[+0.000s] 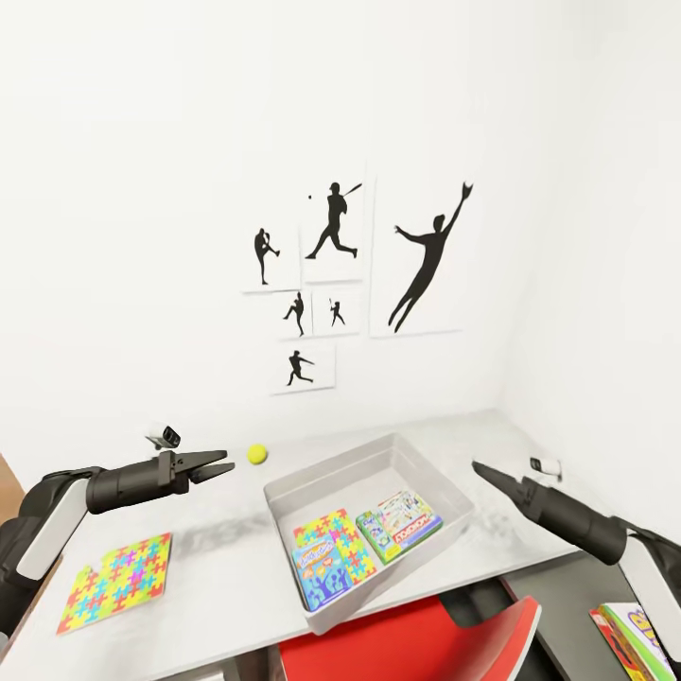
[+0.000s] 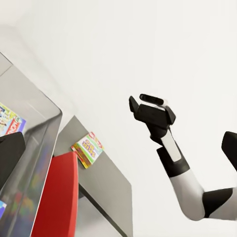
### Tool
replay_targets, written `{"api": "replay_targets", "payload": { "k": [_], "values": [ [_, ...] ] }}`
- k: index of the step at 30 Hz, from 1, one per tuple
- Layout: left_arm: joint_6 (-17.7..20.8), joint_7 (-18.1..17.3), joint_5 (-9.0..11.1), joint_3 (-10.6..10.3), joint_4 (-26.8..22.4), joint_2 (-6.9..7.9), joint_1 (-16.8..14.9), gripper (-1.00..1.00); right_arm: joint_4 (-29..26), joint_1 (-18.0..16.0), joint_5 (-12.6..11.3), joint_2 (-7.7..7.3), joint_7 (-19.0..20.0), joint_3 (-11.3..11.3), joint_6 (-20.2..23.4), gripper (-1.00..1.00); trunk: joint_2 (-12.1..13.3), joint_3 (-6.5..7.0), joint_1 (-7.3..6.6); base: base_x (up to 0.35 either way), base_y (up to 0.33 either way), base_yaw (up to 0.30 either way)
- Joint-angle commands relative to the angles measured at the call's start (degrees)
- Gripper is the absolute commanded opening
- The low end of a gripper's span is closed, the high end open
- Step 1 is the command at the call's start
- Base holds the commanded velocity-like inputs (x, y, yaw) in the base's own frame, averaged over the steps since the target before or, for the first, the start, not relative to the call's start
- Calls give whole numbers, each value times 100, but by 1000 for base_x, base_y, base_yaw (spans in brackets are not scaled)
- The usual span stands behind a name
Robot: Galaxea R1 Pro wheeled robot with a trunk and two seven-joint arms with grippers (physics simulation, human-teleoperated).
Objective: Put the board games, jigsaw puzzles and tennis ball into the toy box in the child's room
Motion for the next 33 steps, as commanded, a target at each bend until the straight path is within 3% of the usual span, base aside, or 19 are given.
{"api": "replay_targets", "payload": {
  "k": [1,8,17,33],
  "values": [
    [26,-12,11,-10,4,5,-3,100,2,46,-28,6,34,0,-28,100,-3,7,3,0,0,0],
    [22,-6,-7,-10,4,10,-3,100,-50,244,-22,46,129,-40,-388,100,-3,73,3,0,0,0],
    [18,-4,-50,-3,4,1,-3,100,-161,444,-31,53,155,-489,-428,100,-3,156,3,0,0,0],
    [14,-4,-60,-2,10,1,-3,100,-141,462,-23,62,165,-563,-438,100,-3,258,3,0,0,0]
  ]
}}
